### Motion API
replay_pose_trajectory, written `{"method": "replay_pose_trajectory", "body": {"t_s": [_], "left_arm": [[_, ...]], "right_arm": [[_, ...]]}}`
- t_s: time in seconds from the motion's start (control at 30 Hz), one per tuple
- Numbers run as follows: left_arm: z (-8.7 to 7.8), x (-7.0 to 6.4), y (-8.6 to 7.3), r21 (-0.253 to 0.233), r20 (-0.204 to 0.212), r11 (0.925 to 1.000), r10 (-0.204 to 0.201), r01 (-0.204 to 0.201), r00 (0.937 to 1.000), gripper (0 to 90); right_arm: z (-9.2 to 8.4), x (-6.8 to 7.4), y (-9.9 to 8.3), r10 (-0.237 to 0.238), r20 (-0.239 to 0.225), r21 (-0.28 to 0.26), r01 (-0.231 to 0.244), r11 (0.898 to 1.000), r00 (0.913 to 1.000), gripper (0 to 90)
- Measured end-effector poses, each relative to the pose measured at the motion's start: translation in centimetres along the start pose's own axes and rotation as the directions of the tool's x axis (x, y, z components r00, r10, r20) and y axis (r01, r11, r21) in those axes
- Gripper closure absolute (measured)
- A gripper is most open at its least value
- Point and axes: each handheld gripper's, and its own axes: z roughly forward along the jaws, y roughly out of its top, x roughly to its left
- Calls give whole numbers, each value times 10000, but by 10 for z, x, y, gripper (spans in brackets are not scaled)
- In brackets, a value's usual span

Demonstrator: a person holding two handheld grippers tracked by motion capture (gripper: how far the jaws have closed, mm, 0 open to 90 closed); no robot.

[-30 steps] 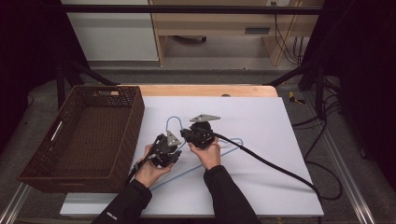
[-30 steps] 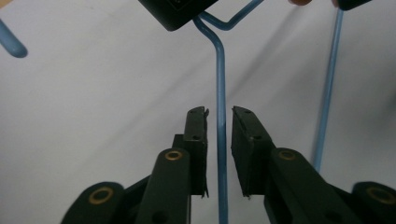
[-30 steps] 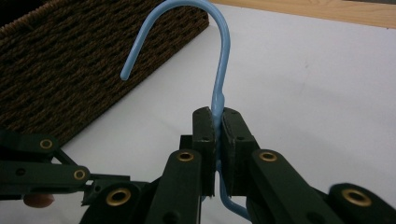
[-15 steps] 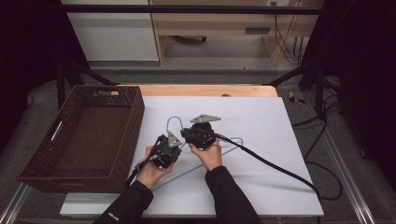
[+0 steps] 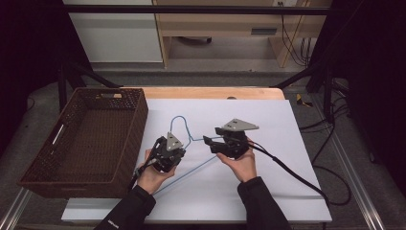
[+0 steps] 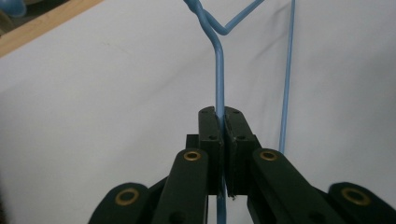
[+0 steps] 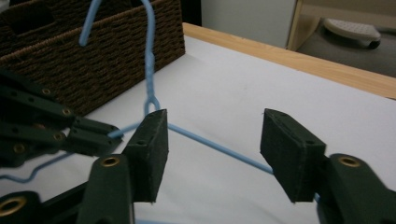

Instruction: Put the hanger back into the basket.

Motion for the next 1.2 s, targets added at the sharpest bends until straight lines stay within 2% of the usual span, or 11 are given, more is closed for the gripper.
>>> {"method": "replay_pose_trajectory", "body": {"t_s": [0.13,0.23,0.33,0.4,0.53,0.67,0.83,0.9,1.0,1.07,1.2], "left_arm": [[-13,0,5,-309,-25,9995,114,-115,9999,873],[-20,0,7,-554,-9,9984,77,-77,10000,873],[-27,1,10,-697,-35,9975,150,-152,9999,873],[-32,1,11,-816,-22,9966,143,-145,9999,873],[-38,1,13,-993,-20,9950,123,-125,9999,873],[-45,2,15,-1155,-6,9933,58,-58,10000,873],[-55,4,17,-1388,-39,9903,-8,3,10000,873],[-60,6,18,-1407,-61,9900,101,-109,9999,873],[-65,6,19,-1588,-87,9873,29,-42,10000,872],[-69,6,20,-1580,-134,9874,115,-135,9998,873],[-74,6,21,-1762,-140,9843,51,-75,9999,873]], "right_arm": [[-25,-11,-6,-85,294,-172,90,9998,9995,335],[-42,-18,-12,-63,228,-194,68,9998,9997,270],[-55,-23,-19,-297,373,-182,304,9994,9989,207],[-63,-26,-25,-298,411,-114,303,9995,9987,173],[-75,-31,-35,-198,237,-54,200,9998,9995,117],[-86,-37,-47,-253,397,34,252,9997,9989,73],[-96,-45,-58,-119,446,-47,121,9999,9989,50],[-101,-47,-61,-20,411,-81,23,10000,9992,44],[-108,-51,-64,-103,539,-169,112,9998,9985,45],[-111,-53,-66,-34,595,-206,46,9998,9982,35],[-116,-57,-71,13,624,-252,3,9997,9980,17]]}}
